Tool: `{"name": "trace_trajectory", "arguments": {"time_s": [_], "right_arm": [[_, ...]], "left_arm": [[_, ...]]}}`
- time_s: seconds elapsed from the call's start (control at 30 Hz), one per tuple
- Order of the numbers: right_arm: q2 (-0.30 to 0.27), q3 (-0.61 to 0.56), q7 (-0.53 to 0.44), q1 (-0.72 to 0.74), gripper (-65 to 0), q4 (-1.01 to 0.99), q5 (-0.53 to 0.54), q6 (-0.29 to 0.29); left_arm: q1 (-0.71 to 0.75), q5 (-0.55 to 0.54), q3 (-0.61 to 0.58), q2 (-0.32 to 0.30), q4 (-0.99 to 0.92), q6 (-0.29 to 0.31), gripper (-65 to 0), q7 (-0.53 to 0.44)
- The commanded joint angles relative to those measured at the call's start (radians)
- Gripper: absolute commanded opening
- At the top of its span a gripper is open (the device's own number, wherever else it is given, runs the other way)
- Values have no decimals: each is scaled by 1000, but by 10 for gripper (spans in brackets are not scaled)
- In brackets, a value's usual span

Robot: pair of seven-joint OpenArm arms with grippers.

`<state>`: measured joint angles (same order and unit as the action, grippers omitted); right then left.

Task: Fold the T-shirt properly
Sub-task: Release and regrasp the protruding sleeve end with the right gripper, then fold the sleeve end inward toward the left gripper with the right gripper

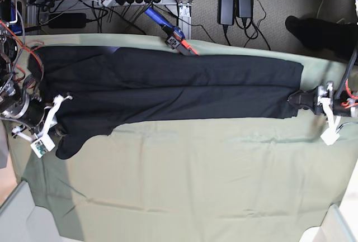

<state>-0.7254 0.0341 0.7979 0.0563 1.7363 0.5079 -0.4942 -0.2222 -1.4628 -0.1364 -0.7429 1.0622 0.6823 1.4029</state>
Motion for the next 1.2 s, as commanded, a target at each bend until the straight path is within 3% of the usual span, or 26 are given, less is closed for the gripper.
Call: {"name": "trace_trajectory", "arguments": {"time_s": [0.0,0.27,0.4,0.73,1.17], "right_arm": [[-32,11,-17,-6,-650,31,8,-82],[-59,11,3,-121,-650,146,14,-79],[-59,11,82,-145,-650,160,108,-79],[-59,11,127,-251,-650,163,237,-79],[-36,11,194,-296,-650,156,271,-79]], "left_arm": [[-21,-21,9,-25,12,16,-354,-7],[-21,-21,9,-25,13,16,-354,-7],[-21,-21,9,-25,15,16,-354,-7],[-21,-21,9,-25,18,16,-354,-7],[-21,-21,9,-25,18,16,-354,-7]]}}
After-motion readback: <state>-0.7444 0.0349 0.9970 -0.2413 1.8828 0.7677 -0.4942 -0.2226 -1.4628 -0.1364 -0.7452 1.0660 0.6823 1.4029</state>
